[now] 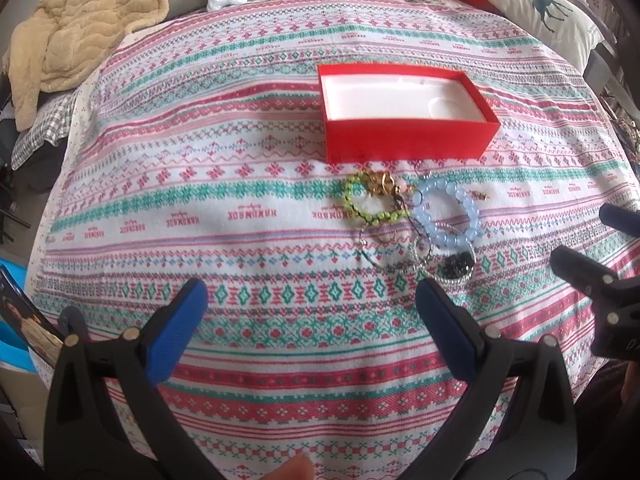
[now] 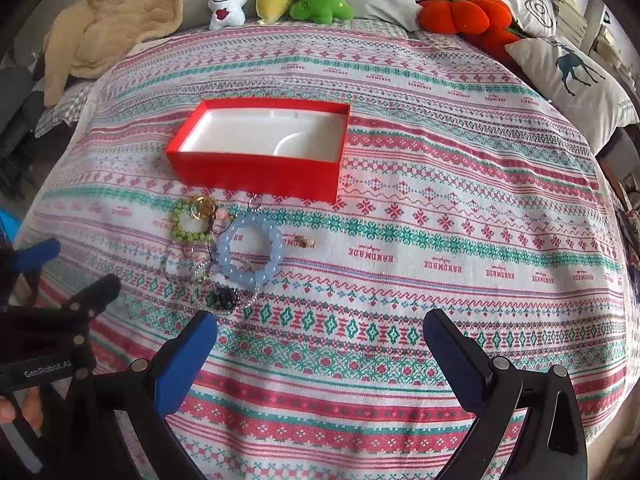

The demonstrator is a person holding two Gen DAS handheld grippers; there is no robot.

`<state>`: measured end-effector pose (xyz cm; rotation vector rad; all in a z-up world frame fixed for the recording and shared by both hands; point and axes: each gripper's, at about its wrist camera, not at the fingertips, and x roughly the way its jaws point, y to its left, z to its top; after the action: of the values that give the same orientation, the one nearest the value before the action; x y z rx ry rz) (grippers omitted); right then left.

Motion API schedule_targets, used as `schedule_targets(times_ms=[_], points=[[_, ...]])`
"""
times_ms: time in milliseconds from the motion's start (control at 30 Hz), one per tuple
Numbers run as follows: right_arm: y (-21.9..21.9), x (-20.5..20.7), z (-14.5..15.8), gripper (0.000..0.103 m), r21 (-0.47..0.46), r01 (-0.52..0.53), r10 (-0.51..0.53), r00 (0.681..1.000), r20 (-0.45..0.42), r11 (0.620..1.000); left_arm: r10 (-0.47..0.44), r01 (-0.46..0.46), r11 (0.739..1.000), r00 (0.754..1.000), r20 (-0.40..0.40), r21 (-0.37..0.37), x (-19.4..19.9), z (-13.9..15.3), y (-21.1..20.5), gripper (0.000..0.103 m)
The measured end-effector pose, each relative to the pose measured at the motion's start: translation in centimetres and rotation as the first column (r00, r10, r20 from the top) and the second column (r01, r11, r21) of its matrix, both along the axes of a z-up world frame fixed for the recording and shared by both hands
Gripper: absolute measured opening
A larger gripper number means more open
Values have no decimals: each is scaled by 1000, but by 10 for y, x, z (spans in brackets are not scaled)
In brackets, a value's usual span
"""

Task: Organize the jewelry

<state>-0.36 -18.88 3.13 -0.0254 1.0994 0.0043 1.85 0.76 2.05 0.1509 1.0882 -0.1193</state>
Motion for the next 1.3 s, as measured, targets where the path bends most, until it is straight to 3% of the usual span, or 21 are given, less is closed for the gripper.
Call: schedule_targets(times_ms=[300, 500, 567, 667, 867, 1100, 1300], points=[[-3, 22, 18, 103, 17, -3, 3, 1000, 3, 1000, 15, -14, 1000, 1000, 12, -16, 24, 15, 21, 103], [-7, 39, -2, 103, 67, -1, 2, 1000, -19, 998, 20, -19, 996, 1000, 6, -84, 39, 0, 35, 103], [-10, 45, -16, 97, 110, 3, 3, 998, -56, 994, 20, -23, 993, 999, -25, -116, 44, -8, 37, 99], [-11, 55, -30, 80, 186, -1, 24, 992, -121, 983, -17, 4, 984, 997, -74, -179, 49, -18, 36, 91], [-7, 67, -46, 62, 256, 23, 23, 984, -174, 966, -89, 54, 964, 988, -129, -259, 52, -31, 24, 61], [-4, 70, -47, 62, 242, 25, 18, 985, -174, 970, -134, 70, 958, 967, -217, -279, 60, -51, 3, 28], [-7, 72, -53, 62, 231, 34, 8, 984, -179, 972, -128, 48, 959, 953, -274, -280, 61, -63, -4, 22]])
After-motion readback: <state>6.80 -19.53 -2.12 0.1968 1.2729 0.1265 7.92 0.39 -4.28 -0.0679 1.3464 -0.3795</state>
